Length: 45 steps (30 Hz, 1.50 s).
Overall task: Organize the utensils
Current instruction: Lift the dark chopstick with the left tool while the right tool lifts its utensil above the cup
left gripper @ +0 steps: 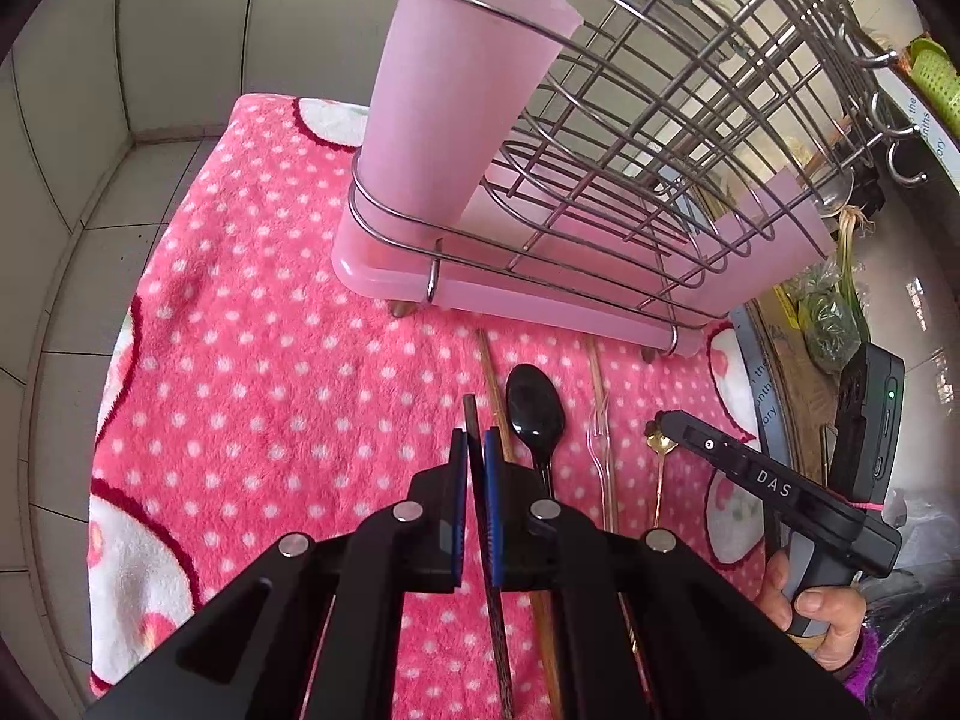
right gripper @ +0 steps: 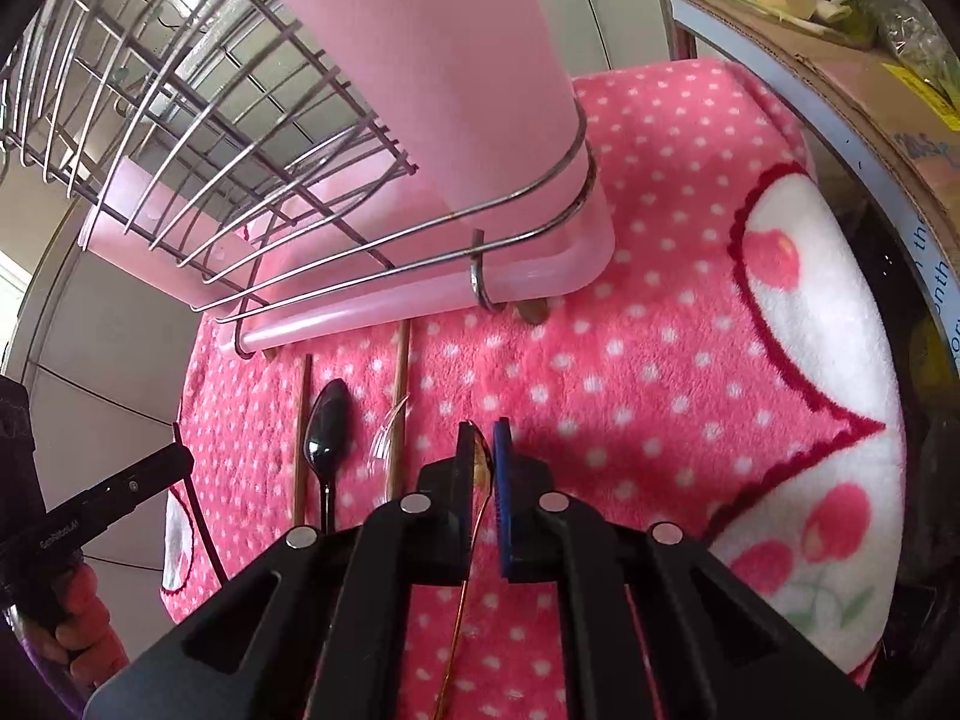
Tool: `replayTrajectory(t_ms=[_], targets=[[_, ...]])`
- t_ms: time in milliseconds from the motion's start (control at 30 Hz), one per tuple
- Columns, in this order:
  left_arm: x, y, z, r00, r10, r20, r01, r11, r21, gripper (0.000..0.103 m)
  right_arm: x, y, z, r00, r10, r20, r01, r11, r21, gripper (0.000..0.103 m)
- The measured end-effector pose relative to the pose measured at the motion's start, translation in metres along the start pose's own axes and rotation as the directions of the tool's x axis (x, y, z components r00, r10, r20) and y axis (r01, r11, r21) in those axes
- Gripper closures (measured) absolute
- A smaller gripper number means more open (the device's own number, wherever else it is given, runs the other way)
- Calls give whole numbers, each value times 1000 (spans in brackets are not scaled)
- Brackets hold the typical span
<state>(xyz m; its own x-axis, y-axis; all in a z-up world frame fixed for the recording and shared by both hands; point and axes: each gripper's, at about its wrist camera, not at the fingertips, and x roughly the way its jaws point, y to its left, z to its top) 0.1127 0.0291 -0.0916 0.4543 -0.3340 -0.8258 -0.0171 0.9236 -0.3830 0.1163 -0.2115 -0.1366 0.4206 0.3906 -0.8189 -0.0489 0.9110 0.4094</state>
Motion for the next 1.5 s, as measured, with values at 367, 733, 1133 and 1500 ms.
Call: replayTrajectory(t_ms=[367, 733, 1133, 1500], targets=[[-64, 1, -5, 973, -13, 231, 3, 999, 46, 99, -63, 10, -5, 982, 19, 188, -9, 998, -55, 97], [-122, -11, 2, 909, -41, 414, 15, 998, 67, 99, -130, 44, 2, 927, 32, 374, 32, 986, -164, 97], [-183, -22, 29, 845, -72, 530, 26, 995, 93, 99, -217, 67, 42, 834, 70, 547, 63, 973, -220, 97], [-231, -39, 64, 776, -81, 625, 14, 994, 111, 99, -264, 82, 86, 731, 25, 682, 175, 959, -223, 97]])
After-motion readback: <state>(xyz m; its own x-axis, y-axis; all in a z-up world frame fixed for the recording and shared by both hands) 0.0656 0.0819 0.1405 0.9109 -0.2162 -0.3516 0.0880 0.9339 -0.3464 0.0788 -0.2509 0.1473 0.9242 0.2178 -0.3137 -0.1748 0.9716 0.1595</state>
